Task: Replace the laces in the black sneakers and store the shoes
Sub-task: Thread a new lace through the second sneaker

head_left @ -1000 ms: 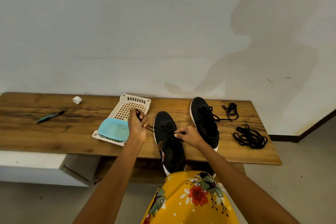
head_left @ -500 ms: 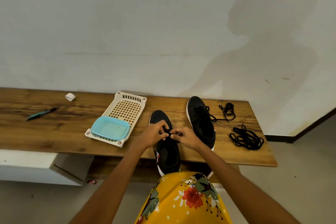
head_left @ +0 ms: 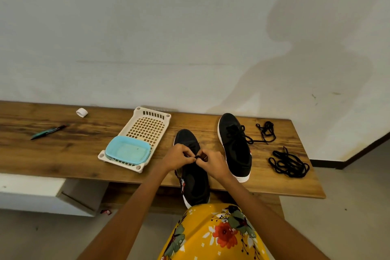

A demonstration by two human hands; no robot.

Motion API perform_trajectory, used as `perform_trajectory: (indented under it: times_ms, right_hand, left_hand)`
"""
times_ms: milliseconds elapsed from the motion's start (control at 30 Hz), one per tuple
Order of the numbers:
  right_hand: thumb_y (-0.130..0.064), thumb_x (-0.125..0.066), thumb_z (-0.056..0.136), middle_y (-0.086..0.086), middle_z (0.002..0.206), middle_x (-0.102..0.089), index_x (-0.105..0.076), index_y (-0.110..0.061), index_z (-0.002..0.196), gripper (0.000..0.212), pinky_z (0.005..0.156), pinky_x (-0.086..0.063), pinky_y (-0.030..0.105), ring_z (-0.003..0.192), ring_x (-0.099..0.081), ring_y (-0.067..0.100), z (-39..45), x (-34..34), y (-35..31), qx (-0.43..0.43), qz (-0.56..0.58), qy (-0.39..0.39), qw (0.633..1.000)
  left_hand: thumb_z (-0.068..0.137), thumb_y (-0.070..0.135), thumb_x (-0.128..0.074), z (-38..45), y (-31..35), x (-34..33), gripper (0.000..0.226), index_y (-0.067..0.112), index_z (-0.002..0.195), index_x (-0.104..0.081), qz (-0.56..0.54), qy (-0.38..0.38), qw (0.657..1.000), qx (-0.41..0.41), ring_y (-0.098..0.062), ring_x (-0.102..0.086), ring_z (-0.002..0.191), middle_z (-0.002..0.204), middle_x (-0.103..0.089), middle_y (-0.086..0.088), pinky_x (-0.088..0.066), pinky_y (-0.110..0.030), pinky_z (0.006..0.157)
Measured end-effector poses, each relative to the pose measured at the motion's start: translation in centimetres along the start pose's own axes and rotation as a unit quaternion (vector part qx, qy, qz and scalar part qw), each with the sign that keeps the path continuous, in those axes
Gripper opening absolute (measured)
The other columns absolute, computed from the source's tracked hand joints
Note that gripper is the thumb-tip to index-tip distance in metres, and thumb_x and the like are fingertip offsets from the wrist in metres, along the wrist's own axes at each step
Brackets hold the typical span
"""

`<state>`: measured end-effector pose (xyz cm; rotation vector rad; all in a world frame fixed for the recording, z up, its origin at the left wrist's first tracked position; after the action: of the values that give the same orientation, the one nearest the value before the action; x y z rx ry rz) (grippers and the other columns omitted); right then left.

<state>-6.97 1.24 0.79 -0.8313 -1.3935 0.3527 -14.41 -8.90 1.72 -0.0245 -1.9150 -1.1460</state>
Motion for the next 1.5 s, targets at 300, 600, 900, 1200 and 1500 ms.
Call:
perform_trajectory:
  times_ms: [300,600,900,1200,1500]
  right_hand:
    - [-0.025,-0.06,0.085,0.005,0.078,-0.064,-0.053,-0.014,0.088,0.013,0.061,-0.047,0.037,0.069,-0.06,0.021,0.6,0.1,-0.8,0.036,-0.068,0.021,0.997]
    - [-0.024,-0.06,0.088,-0.003,0.084,-0.064,-0.056,-0.018,0.092,0.008,0.065,-0.051,0.038,0.073,-0.06,0.015,0.6,-0.4,-0.1,0.041,-0.031,0.03,0.998]
    - [-0.031,-0.067,0.085,-0.011,0.094,-0.066,-0.061,-0.02,0.09,0.014,0.07,-0.05,0.035,0.081,-0.061,0.011,0.1,-0.7,0.0,0.043,0.041,-0.002,0.998]
    - [-0.031,-0.064,0.088,-0.006,0.11,-0.068,-0.067,-0.022,0.114,0.028,0.082,-0.05,0.028,0.099,-0.061,0.01,0.5,-1.1,-0.7,-0.021,-0.007,-0.025,0.999]
    - [-0.034,-0.06,0.091,-0.003,0.12,-0.066,-0.067,-0.022,0.117,0.03,0.078,-0.044,0.024,0.11,-0.06,0.014,0.5,-0.9,-1.1,-0.06,-0.045,-0.029,0.997]
  left_hand:
    - [0.09,0.02,-0.061,0.4,-2.1,-0.5,0.009,0.016,0.097,-0.066,-0.189,-0.07,0.973,0.108,-0.009,-0.051,0.07,0.081,-0.062,0.002,-0.041,-0.02,0.064]
    - [0.095,0.013,-0.051,0.5,-3.3,0.2,0.01,0.009,0.098,-0.06,-0.264,0.031,0.957,0.117,-0.011,-0.057,0.063,0.08,-0.063,-0.003,-0.049,-0.017,0.058]
    - [0.09,0.023,-0.06,-2.1,-3.7,-0.6,0.041,0.018,0.125,-0.037,-0.374,0.088,0.914,0.126,-0.013,-0.061,0.086,0.091,-0.065,-0.006,-0.049,-0.024,0.076]
    - [0.086,0.009,-0.063,-3.6,-3.3,1.7,0.046,0.02,0.127,-0.043,-0.122,0.104,0.986,0.048,-0.007,-0.055,0.075,0.082,-0.055,0.002,-0.047,-0.02,0.073]
    - [0.09,0.027,-0.061,-6.3,-4.2,-1.7,0.014,0.015,0.087,-0.054,-0.114,0.07,0.981,0.142,-0.001,-0.045,0.063,0.07,-0.05,0.007,-0.037,-0.004,0.05]
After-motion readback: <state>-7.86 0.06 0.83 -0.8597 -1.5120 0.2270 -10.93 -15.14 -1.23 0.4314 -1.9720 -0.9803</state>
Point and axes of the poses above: each hand's wrist, its own z-axis towards the middle knuckle, its own x-axis out of the back of the hand, y = z × x, the point moved 8 cm from there along z, towards the middle knuckle
